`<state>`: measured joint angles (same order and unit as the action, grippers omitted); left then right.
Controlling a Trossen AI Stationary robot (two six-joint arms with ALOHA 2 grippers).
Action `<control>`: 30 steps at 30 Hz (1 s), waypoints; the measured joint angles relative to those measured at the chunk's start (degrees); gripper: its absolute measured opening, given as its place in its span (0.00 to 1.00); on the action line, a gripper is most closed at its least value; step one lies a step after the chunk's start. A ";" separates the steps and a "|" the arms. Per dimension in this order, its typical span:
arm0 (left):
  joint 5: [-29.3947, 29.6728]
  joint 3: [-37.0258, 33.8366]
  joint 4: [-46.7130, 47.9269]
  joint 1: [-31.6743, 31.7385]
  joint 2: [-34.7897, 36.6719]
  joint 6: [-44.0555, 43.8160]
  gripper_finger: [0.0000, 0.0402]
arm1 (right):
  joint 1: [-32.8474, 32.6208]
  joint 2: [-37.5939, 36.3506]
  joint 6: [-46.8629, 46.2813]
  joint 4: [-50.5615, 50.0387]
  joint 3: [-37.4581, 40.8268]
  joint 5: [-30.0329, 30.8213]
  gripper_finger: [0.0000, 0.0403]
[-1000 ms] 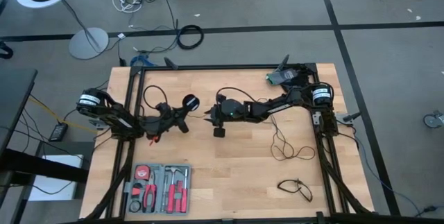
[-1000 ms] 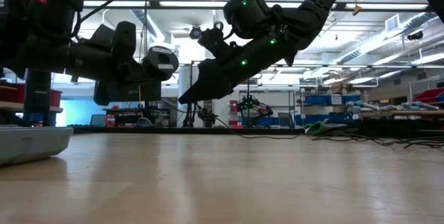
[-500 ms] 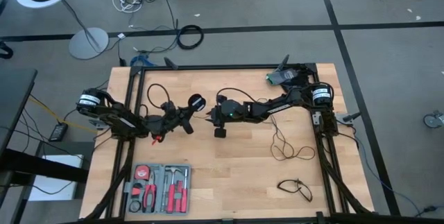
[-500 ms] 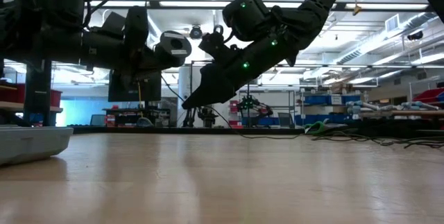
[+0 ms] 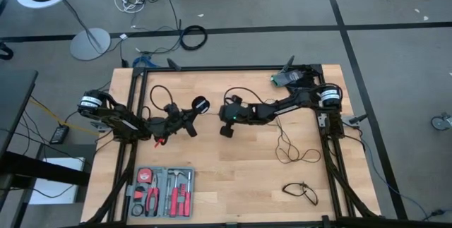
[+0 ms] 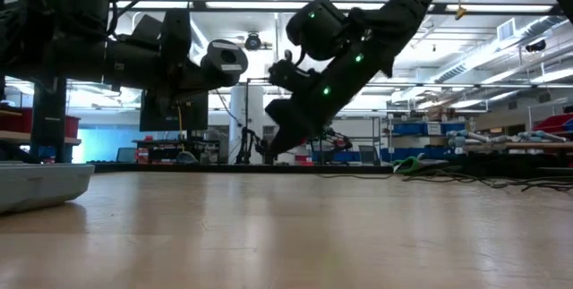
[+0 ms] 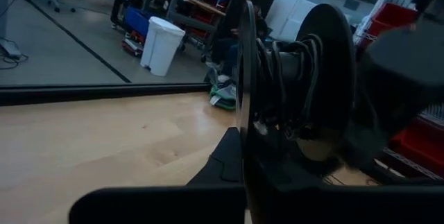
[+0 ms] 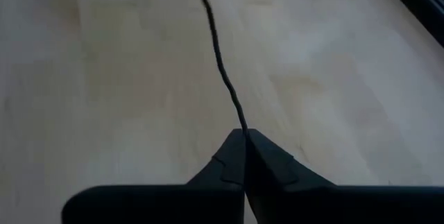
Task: Coil cords
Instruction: Coil the black wire onto the spool
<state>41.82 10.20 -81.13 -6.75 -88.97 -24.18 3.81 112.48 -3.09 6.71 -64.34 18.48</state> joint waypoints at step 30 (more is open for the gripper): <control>-1.22 12.11 30.15 0.12 0.00 -1.49 0.00 | -5.24 -10.84 -1.22 10.20 0.02 -4.23 0.00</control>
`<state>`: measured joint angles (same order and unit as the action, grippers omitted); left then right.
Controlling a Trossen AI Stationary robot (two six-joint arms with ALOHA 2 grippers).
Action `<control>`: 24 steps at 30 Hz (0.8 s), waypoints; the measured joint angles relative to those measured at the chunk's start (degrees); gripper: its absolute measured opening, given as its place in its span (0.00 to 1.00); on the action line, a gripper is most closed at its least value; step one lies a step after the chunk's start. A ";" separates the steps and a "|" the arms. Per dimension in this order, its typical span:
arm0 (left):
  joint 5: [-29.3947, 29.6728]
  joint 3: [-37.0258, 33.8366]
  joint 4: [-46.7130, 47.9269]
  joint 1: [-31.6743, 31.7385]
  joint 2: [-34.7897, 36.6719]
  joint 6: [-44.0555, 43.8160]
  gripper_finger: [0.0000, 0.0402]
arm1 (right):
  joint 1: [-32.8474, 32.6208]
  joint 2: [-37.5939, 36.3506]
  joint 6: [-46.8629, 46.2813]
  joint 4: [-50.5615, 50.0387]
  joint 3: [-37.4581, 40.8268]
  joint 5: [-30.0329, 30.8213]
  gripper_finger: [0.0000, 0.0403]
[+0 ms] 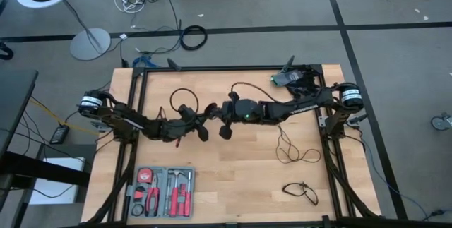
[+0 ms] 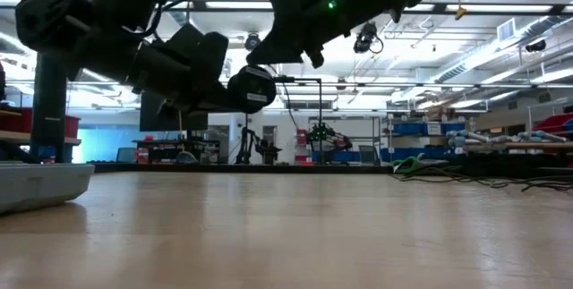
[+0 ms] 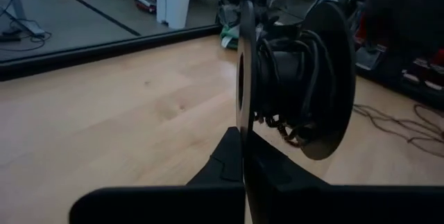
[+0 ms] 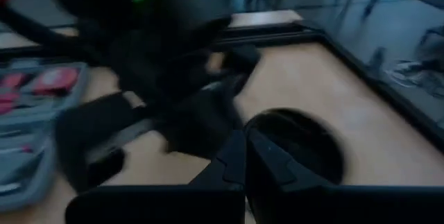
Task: Coil cords
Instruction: Coil the black wire onto the spool
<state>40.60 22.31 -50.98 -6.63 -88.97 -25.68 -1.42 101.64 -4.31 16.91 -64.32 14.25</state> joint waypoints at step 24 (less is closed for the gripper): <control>0.05 -10.70 -25.46 0.55 0.02 -1.49 0.00 | -0.54 4.70 -8.15 -9.24 6.23 3.40 0.07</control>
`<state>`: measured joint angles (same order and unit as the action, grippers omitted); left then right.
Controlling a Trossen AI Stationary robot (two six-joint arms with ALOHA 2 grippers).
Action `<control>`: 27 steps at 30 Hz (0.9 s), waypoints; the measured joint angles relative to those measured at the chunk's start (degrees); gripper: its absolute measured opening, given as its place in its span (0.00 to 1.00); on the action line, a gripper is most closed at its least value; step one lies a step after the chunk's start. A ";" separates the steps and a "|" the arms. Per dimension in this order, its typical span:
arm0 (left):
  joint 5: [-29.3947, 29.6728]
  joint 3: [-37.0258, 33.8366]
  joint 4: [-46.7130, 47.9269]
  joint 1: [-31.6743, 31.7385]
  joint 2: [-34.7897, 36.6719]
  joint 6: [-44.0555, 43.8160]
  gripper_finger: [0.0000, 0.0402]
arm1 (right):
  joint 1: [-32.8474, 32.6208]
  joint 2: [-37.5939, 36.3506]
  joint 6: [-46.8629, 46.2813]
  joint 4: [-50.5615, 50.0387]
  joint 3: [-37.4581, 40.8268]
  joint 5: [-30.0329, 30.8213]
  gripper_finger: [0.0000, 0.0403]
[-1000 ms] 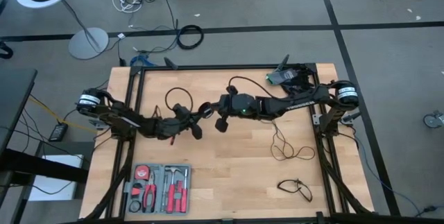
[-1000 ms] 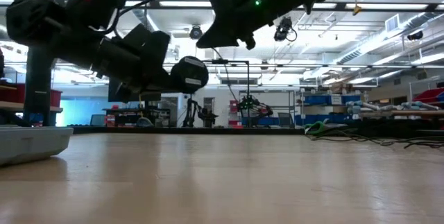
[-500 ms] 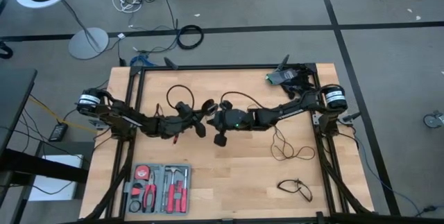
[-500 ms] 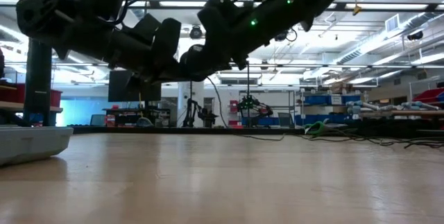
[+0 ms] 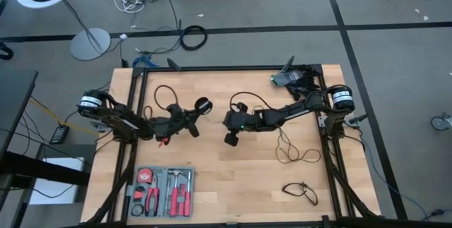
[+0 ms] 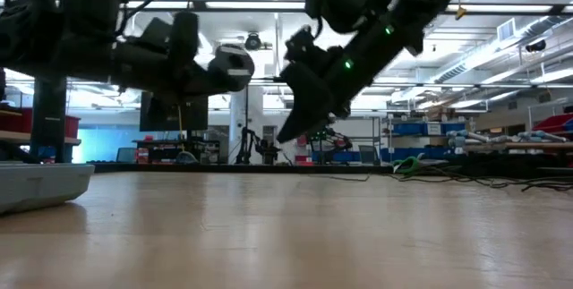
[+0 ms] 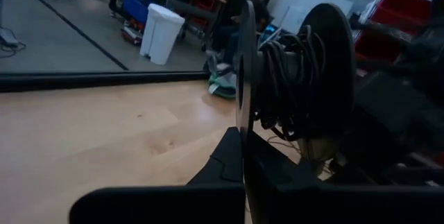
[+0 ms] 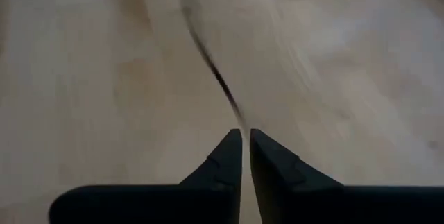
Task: Coil cords
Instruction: Coil the black wire onto the spool
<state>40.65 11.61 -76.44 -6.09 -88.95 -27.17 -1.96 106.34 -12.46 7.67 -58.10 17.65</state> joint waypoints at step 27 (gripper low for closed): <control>0.37 -0.81 -0.09 -0.02 0.00 2.98 0.00 | 1.34 5.50 8.26 45.10 14.13 -0.82 0.15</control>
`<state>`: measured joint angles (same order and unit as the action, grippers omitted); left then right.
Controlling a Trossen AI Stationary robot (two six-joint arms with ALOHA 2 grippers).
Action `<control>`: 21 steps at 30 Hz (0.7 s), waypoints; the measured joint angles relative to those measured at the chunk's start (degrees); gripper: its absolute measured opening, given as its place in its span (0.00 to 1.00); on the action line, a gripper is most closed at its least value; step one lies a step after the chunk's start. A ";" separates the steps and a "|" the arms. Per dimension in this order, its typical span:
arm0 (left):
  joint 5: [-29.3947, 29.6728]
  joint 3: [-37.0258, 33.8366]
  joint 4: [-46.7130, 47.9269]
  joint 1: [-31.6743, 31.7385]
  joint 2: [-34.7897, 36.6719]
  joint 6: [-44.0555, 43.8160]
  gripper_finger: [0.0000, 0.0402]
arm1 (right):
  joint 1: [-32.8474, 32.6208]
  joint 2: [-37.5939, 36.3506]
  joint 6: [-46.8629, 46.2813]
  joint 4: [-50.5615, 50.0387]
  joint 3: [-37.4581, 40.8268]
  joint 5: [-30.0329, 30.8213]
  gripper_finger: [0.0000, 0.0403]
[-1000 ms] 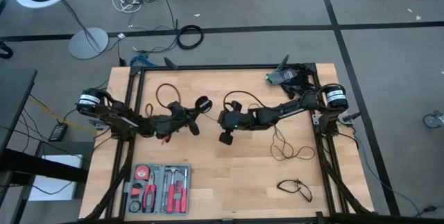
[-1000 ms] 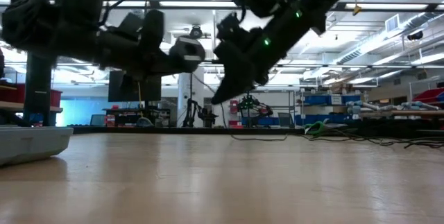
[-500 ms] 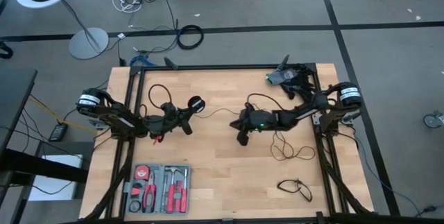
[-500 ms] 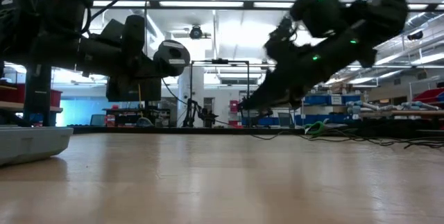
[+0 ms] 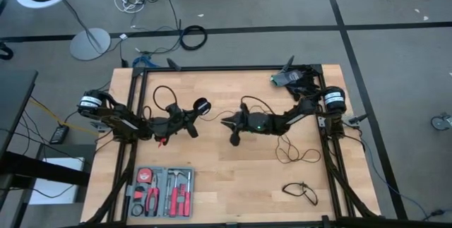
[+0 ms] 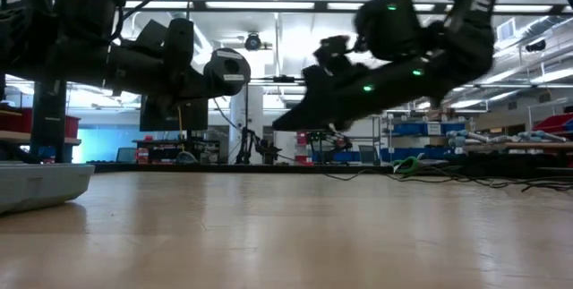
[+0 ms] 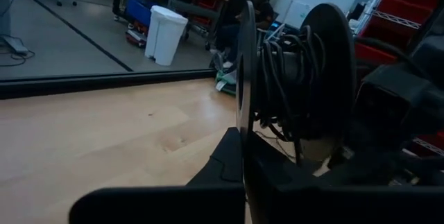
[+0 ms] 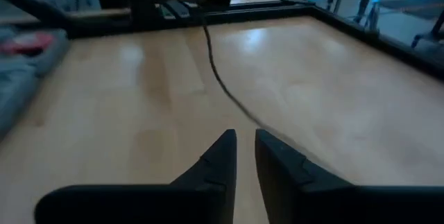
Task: Coil cords
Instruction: Coil the black wire onto the spool
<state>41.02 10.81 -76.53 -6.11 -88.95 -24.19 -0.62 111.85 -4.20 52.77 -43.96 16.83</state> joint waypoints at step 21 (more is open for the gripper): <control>-0.48 0.05 0.96 -0.02 0.00 -0.21 0.00 | 4.74 1.51 12.35 -36.33 -16.64 -3.27 0.29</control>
<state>40.55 10.85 -75.57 -6.13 -88.95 -24.40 4.12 113.36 8.15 16.44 -60.60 13.56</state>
